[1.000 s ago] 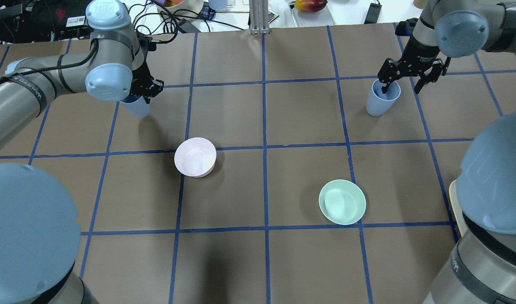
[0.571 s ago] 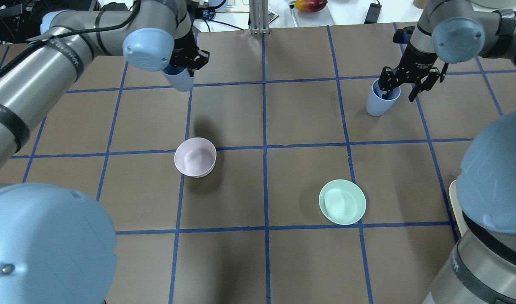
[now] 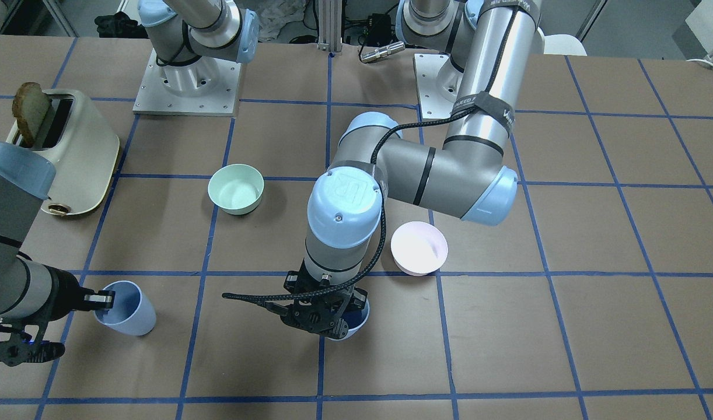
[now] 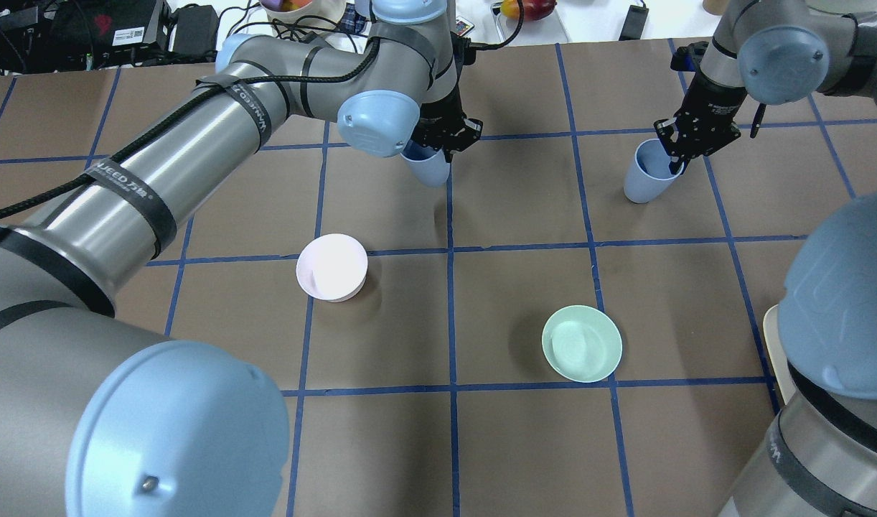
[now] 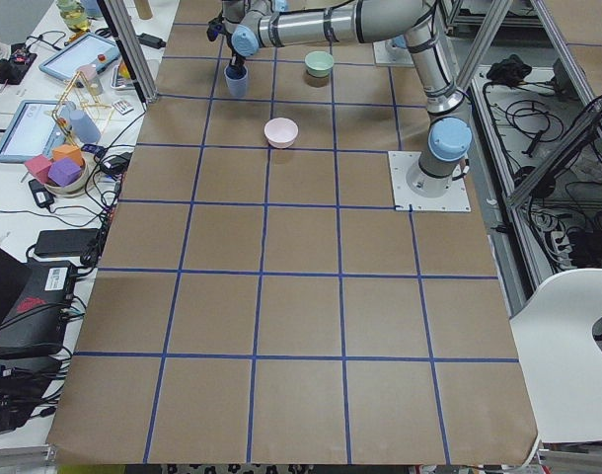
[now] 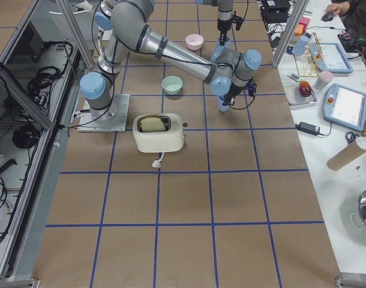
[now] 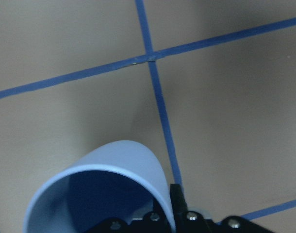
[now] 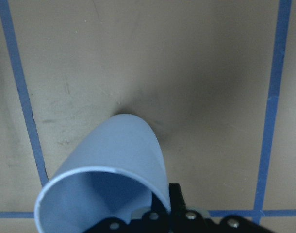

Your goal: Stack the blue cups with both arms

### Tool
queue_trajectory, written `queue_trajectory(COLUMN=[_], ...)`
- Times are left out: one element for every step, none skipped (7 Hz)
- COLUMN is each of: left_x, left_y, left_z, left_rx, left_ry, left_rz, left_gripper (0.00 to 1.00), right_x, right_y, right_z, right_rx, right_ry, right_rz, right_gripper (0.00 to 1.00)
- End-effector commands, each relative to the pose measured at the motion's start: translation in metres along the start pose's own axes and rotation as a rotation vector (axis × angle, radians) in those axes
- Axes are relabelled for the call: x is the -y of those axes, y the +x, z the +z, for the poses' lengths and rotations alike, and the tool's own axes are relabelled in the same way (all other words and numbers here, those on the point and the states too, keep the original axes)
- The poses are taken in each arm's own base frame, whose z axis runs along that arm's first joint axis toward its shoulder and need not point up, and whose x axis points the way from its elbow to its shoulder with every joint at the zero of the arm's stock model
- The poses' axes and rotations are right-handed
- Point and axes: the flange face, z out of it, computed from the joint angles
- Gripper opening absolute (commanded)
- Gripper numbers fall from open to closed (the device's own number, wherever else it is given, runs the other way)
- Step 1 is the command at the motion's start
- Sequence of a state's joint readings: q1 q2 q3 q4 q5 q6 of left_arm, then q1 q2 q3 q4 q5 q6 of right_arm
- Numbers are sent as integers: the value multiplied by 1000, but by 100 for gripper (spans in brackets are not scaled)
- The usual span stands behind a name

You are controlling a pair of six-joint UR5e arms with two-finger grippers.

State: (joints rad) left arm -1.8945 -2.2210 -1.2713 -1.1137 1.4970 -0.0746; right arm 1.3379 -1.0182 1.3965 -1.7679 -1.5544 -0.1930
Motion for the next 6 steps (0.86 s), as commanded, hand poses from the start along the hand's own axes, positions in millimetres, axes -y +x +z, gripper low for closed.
queue_trajectory(left_x=[4,4,4,0,-7,-26], left_y=[9,9,13,8,-15,-56], left_z=[38,46,20,-14,-72,-135], left_rx=[-18,-20,-52,-80,-82,-124], left_ry=[3,-8,14,-11,-32,-114], left_rz=[-34,-49,-60,-76,-117,-174], left_gripper=[0,96,100,100,100,100], right_x=[4,8,10,10,10,7], right_y=[10,8,8,3,-5,-9], right_z=[-52,-92,-119,-131,-138,-147], right_rx=[4,12,8,13,56,59], right_ry=[11,35,69,95,114,122], right_rz=[21,21,23,16,11,6], right_gripper=[0,0,0,0,0,0])
